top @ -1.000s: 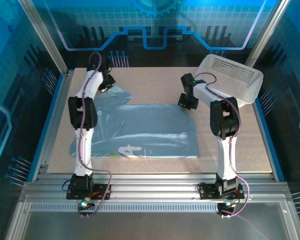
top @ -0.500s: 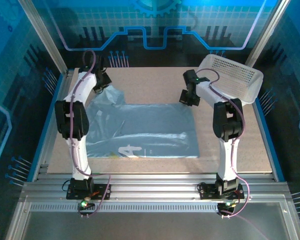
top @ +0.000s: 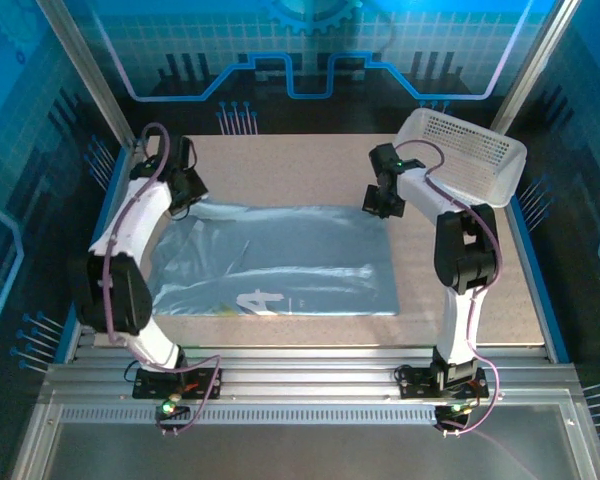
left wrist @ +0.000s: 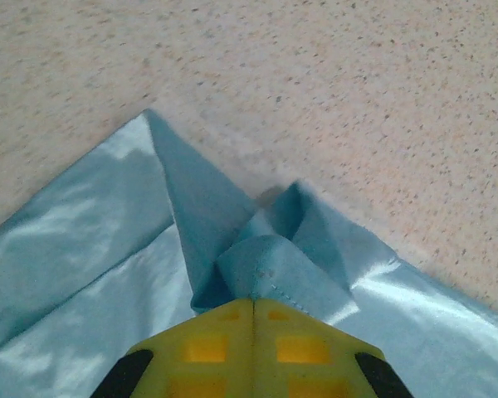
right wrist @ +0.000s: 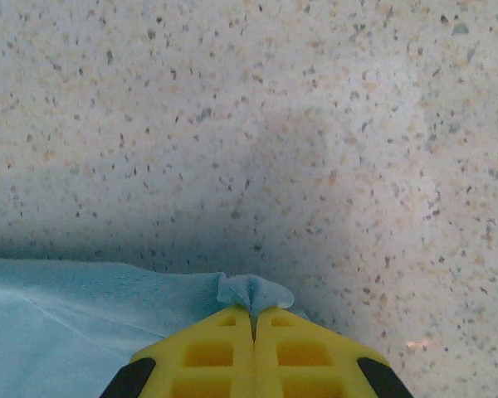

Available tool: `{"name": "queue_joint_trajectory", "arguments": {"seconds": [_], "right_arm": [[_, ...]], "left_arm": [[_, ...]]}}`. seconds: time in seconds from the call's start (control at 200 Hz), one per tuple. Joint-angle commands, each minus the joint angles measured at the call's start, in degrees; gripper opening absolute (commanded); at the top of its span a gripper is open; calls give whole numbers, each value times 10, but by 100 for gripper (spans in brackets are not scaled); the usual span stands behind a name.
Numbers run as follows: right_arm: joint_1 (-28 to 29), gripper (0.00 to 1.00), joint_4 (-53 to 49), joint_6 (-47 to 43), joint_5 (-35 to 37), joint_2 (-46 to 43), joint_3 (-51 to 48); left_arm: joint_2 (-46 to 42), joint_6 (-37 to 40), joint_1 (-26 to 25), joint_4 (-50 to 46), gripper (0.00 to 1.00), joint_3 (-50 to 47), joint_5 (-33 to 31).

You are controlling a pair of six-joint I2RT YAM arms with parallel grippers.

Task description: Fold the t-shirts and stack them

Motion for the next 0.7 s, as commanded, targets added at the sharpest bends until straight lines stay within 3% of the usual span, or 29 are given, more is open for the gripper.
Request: {"name": "queue_joint_trajectory", "arguments": {"seconds": [0.0, 0.33, 0.69], "right_arm": [[12, 0, 1, -15, 15, -44, -32], [23, 0, 14, -9, 36, -131, -171], [41, 0, 17, -1, 36, -148, -221]], "left_arm": [[-63, 4, 10, -8, 0, -60, -22], [-221, -28, 20, -53, 0, -205, -73], [-262, -54, 41, -72, 0, -252, -88]]}}
